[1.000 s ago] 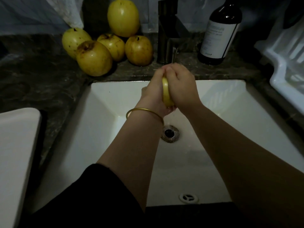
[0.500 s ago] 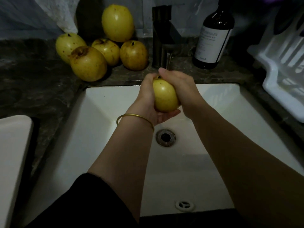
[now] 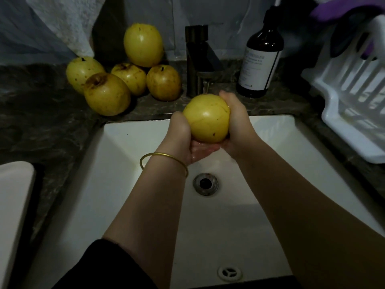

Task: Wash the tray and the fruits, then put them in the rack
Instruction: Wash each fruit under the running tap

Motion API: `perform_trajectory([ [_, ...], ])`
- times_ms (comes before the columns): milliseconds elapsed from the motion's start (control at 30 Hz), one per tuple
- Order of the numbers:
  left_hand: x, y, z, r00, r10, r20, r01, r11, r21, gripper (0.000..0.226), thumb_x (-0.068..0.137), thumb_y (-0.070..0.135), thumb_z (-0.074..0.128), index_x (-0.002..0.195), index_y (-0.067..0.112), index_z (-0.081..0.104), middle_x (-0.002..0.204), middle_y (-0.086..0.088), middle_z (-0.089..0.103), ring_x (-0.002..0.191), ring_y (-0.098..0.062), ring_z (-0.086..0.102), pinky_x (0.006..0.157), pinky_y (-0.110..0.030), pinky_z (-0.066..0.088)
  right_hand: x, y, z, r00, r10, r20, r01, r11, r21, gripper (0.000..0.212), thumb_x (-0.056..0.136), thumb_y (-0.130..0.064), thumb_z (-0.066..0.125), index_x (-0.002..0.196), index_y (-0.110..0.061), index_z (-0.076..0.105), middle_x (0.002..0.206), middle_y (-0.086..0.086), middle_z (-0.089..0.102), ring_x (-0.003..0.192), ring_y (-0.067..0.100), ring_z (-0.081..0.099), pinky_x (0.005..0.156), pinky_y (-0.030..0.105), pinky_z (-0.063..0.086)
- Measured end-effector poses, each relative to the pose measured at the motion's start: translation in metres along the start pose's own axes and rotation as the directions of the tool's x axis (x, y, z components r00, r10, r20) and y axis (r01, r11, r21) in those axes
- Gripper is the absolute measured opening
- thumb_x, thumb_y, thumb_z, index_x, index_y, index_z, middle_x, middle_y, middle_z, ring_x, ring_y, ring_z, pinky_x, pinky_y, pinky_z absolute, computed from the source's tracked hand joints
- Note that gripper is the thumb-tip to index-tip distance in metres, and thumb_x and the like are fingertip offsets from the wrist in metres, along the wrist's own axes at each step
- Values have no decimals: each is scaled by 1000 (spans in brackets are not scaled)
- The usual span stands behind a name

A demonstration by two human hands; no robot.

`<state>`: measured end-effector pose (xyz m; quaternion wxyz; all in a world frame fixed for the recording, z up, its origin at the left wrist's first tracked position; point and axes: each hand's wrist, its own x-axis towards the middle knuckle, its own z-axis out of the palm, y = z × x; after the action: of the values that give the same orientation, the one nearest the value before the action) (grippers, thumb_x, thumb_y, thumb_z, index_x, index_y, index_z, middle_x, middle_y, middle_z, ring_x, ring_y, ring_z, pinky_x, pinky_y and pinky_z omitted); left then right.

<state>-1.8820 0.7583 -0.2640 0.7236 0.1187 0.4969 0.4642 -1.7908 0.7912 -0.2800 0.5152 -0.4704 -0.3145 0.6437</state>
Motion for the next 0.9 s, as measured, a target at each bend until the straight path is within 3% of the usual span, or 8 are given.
perform_trajectory([
  [100,10,0,-1,991,90,-97,-81,993,87,51,98,54,29,124,14,46,103,-20,58,73,-35,61,57,-42,56,3,1,2,996,27,-82,-29,999,-23,74,65,-56,66,129,-22,52,118,16,60,97,36,65,86,55,52],
  [167,14,0,0,991,117,-66,-114,992,44,57,92,62,38,125,16,48,116,-19,58,87,-37,63,69,-49,56,1,2,5,996,-12,-88,6,998,-69,56,77,-52,63,123,-21,54,115,15,60,97,34,64,87,53,52],
  [233,13,-2,1,985,159,-60,-157,987,41,67,80,66,55,128,21,47,122,-16,56,98,-38,62,74,-55,55,-2,1,6,994,-53,-99,38,988,-148,25,87,-43,57,101,-23,57,105,10,59,95,30,61,87,47,52],
  [333,14,-4,0,983,177,-42,-176,984,30,68,75,58,69,128,23,45,124,-14,53,103,-36,59,70,-53,56,-5,-1,4,995,-90,-54,77,976,-205,14,91,-34,54,79,-29,52,93,2,54,95,26,58,88,43,50],
  [500,11,-3,3,993,113,-32,-114,993,-36,47,86,53,55,119,20,52,110,-14,58,93,-33,59,64,-43,55,-7,-4,8,967,-253,28,249,916,-315,11,93,-26,53,95,-28,64,88,-9,55,78,9,55,63,26,45],
  [633,9,-1,1,999,36,-17,-38,992,-122,47,91,53,48,119,16,54,97,-17,61,82,-34,61,55,-41,56,-10,-3,5,927,-334,172,374,862,-342,14,93,-26,56,92,-26,69,97,-3,64,89,15,62,77,35,53],
  [733,11,0,-5,999,-36,-35,27,973,-229,54,88,57,52,120,13,55,101,-23,63,86,-40,63,46,-46,56,-12,-2,4,913,-285,293,381,851,-360,17,88,-27,63,105,-25,65,105,-1,63,95,14,63,79,32,54],
  [900,10,1,-6,998,-40,-58,30,987,-160,54,88,57,54,118,12,55,97,-20,62,79,-37,63,43,-42,55,-8,5,10,934,-316,167,358,825,-437,11,89,-40,61,88,-30,63,99,2,64,92,21,65,81,41,55],
])
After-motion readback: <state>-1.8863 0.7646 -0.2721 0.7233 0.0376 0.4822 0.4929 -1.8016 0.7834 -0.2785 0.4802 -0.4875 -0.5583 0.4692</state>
